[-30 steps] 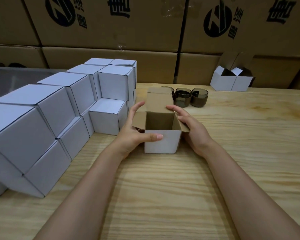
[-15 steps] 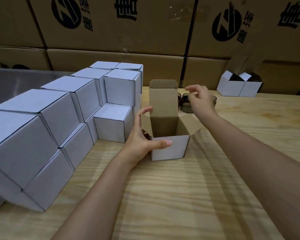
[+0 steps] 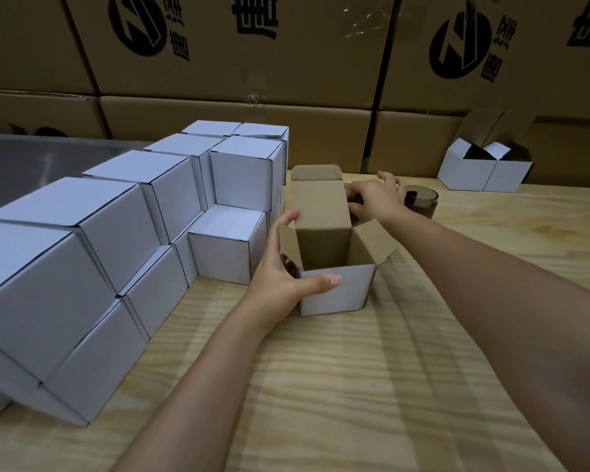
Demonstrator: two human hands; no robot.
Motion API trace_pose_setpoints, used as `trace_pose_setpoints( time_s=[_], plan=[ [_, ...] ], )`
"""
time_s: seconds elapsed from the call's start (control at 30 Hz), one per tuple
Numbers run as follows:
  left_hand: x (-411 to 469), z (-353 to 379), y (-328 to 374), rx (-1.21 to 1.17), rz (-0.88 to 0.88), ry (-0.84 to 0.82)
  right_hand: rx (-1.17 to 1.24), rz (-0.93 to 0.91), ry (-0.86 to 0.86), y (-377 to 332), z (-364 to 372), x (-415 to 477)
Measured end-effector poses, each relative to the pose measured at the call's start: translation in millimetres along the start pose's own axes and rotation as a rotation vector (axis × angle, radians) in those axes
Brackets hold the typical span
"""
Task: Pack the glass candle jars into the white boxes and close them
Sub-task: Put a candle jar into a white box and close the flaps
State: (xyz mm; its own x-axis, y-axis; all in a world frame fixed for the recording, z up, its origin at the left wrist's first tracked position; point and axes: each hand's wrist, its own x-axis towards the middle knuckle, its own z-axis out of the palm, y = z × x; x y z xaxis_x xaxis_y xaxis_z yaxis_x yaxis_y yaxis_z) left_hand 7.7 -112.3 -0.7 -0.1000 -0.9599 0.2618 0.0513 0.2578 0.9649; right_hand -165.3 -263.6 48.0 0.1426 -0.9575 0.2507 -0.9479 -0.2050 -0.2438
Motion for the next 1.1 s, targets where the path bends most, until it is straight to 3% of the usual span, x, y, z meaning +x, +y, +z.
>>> trace_pose_setpoints(
  time_s=[0.23,0.4,0.53,0.73,1.1],
  plan=[
    [0,0,0,0.008,-0.005,0.003,0.348,0.100,0.160,-11,-55,-24],
    [0,-1,2,0.009,-0.031,-0.004,0.759,0.080,0.181,-16,-109,-72],
    [-1,-1,3,0.009,-0.030,-0.013,0.892,0.005,0.121,-30,-121,-116],
    [-1,-1,5,0.029,-0.037,-0.010,0.865,0.054,-0.033,-51,-83,-141],
    [2,1,-2,0.004,0.008,-0.007,0.450,-0.046,-0.019,-53,-49,-142]
  ],
)
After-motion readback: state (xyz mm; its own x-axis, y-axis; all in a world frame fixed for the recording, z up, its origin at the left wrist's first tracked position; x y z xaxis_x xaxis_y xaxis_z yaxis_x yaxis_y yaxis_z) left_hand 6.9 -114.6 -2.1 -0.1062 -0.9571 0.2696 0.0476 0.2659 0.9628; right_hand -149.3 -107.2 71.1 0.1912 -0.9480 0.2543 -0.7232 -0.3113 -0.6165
